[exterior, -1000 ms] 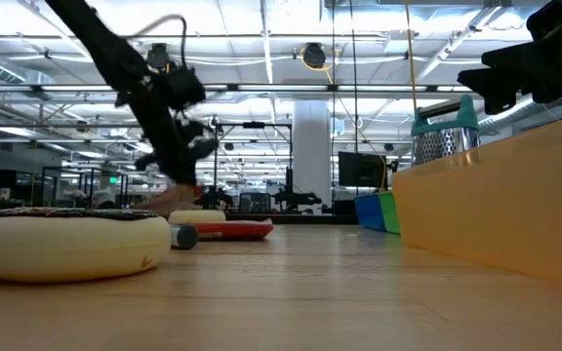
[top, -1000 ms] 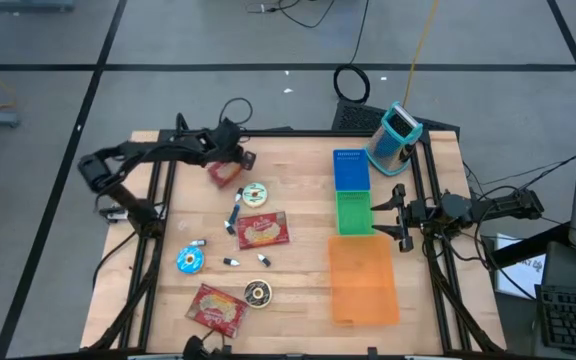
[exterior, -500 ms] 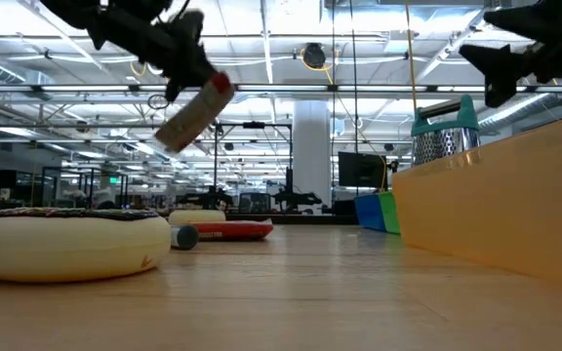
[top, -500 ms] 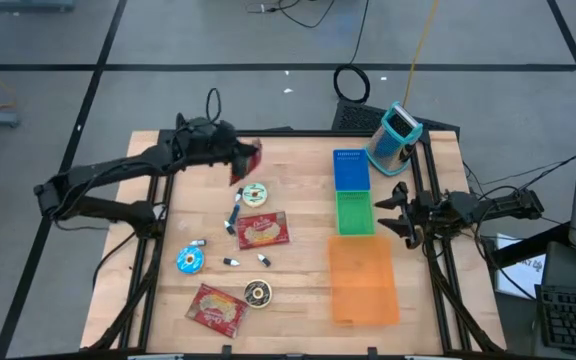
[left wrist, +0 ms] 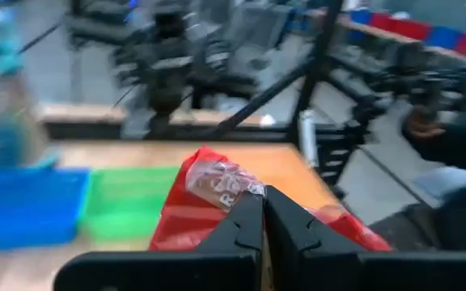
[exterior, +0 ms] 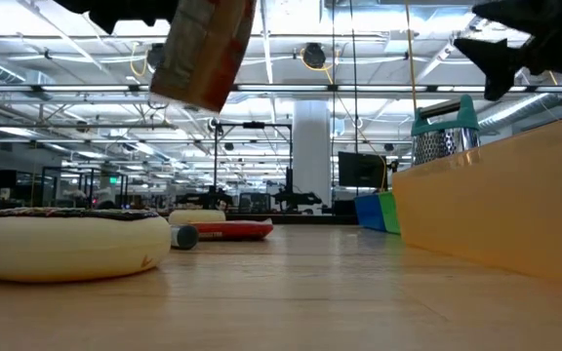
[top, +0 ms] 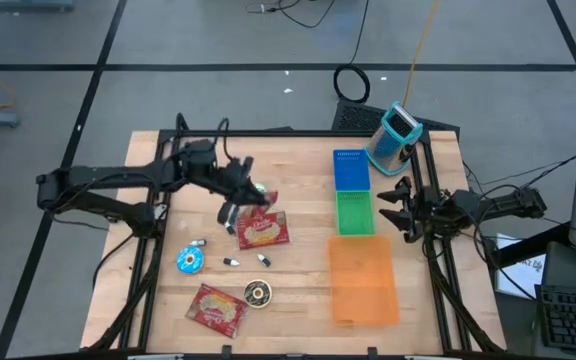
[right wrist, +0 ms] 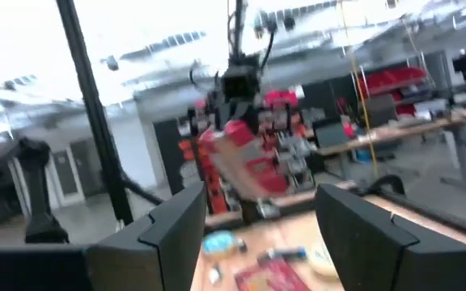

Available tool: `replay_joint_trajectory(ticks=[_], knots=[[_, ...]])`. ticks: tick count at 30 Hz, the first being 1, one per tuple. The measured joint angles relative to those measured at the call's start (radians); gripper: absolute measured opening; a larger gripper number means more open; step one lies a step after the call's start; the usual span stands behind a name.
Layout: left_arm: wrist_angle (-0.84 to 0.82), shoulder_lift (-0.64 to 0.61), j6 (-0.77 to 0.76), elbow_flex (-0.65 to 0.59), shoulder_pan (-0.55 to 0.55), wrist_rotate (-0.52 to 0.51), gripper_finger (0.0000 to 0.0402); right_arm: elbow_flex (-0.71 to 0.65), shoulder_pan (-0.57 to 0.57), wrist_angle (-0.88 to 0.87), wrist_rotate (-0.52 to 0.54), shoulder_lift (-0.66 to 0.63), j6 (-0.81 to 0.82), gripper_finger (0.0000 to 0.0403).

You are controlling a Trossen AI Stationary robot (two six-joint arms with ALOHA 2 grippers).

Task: Pick & Place Food Item
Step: Put the top red popcorn bag into the orange bin

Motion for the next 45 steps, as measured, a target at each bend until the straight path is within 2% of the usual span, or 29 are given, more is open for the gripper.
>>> replay_joint_trajectory(ticks=[4,8,10,15,20,27,33,39,45], knots=[[0.101,0.062,0.013,0.000,-0.062,0.078,0.0000,0.000,0.001,0.233,-0.029,0.151,-0.058,0.0222],[0.209,0.155,-0.014,0.000,-0.095,0.116,0.0000,0.016,0.001,0.373,-0.024,0.371,-0.139,0.0222],[0.260,0.202,-0.053,0.000,-0.103,0.116,0.0000,0.043,0.001,0.370,-0.026,0.489,-0.163,0.0222],[0.345,0.292,-0.135,0.000,-0.113,0.114,0.0000,0.217,0.001,0.392,-0.030,0.766,-0.232,0.0222],[0.379,0.344,-0.172,0.000,-0.131,0.113,0.0000,0.404,0.001,0.384,-0.140,1.006,-0.329,0.0222],[0.384,0.353,-0.177,0.000,-0.152,0.104,0.0000,0.605,0.001,0.379,-0.236,1.265,-0.429,0.0222],[0.385,0.353,-0.186,0.000,-0.152,0.103,0.0000,0.711,-0.001,0.378,-0.236,1.425,-0.494,0.0222],[0.382,0.353,-0.201,0.000,-0.152,0.103,0.0000,0.740,-0.001,0.382,-0.238,1.457,-0.524,0.0218],[0.380,0.353,-0.201,0.000,-0.152,0.103,0.0000,0.740,0.002,0.360,-0.245,1.443,-0.528,0.0160]])
